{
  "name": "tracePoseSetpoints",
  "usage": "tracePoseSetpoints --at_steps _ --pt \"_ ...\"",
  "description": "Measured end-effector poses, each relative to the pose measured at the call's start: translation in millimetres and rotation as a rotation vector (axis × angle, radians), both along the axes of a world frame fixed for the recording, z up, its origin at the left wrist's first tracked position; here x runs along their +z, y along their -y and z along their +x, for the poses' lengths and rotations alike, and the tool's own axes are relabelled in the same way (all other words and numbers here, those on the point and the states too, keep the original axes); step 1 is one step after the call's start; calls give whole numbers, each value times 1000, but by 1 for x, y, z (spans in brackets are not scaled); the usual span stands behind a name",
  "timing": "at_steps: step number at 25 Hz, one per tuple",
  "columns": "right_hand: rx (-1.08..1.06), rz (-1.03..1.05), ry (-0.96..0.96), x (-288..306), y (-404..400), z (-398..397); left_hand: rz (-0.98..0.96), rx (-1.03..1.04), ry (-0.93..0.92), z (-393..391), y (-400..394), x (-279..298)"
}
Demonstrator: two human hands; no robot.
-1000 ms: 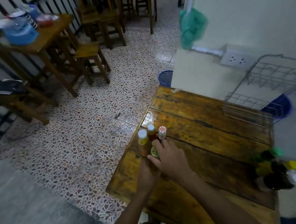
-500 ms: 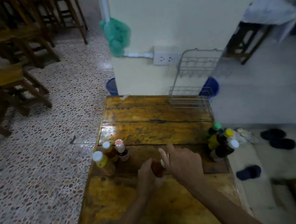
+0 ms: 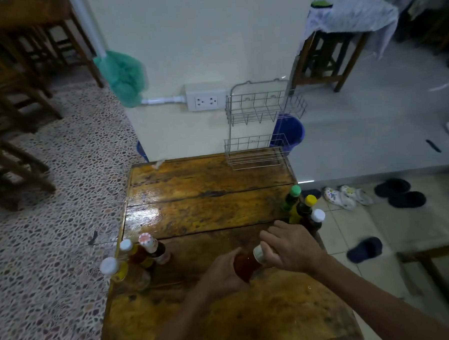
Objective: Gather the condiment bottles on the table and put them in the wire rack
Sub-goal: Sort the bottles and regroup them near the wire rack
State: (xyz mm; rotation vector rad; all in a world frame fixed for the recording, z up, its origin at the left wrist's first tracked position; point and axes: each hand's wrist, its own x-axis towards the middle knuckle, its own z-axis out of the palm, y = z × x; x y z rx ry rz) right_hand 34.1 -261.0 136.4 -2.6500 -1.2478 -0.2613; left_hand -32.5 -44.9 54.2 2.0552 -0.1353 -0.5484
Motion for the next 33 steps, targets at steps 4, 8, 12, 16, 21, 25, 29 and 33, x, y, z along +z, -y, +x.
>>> tracePoseSetpoints --at_steps 4,8,12,16,21,25,29,33 --pt "-430 6 -264 -28 -2 -9 232 139 34 -3 17 -15" --pt "-409 -261 -314 -56 9 -21 482 141 121 -13 30 -25" --pt "-290 -399 -236 -64 22 -18 563 140 50 -17 39 -28" --pt "-186 -46 -195 -40 27 -13 198 72 -133 -2 31 -19" --pt "213 -52 30 -23 47 20 30 -101 -257 19 24 -1" --pt "-47 -61 -160 -26 44 21 160 19 -157 23 32 -4" --pt "-332 -109 -345 -44 36 3 507 139 2 8 45 -18" --pt "-281 -385 -427 -61 32 -9 753 265 162 -20 59 -33"
